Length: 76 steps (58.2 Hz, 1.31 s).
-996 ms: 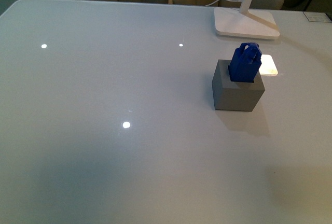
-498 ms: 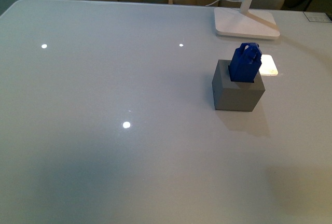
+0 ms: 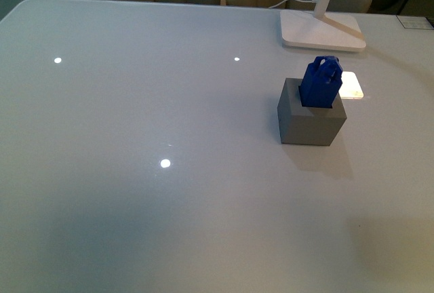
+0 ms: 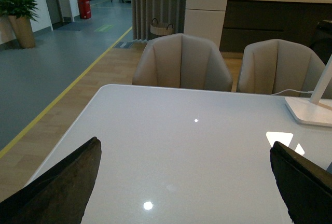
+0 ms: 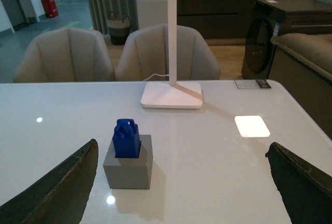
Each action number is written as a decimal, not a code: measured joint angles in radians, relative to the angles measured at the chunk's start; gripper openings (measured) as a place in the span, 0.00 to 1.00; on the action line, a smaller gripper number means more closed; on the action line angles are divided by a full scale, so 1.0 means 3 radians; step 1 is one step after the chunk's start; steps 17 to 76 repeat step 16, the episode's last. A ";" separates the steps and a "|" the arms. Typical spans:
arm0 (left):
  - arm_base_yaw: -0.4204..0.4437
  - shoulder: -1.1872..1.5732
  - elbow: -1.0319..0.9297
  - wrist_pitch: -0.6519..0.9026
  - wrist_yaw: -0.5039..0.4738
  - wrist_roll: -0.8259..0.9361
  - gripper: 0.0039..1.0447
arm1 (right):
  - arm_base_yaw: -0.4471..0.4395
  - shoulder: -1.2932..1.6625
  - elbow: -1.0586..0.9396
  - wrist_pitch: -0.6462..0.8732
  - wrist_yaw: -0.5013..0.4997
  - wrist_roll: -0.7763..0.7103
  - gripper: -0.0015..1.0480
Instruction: Insert blue part into gray base
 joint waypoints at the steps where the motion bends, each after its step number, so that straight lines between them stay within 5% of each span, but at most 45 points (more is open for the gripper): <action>1: 0.0000 0.0000 0.0000 0.0000 -0.0001 0.0001 0.93 | 0.0000 0.0000 0.0000 0.0000 0.0000 0.0000 0.91; 76: 0.0000 0.0000 0.0000 0.0000 0.0000 0.0001 0.93 | 0.0000 0.0000 0.0000 0.0000 0.0000 0.0000 0.91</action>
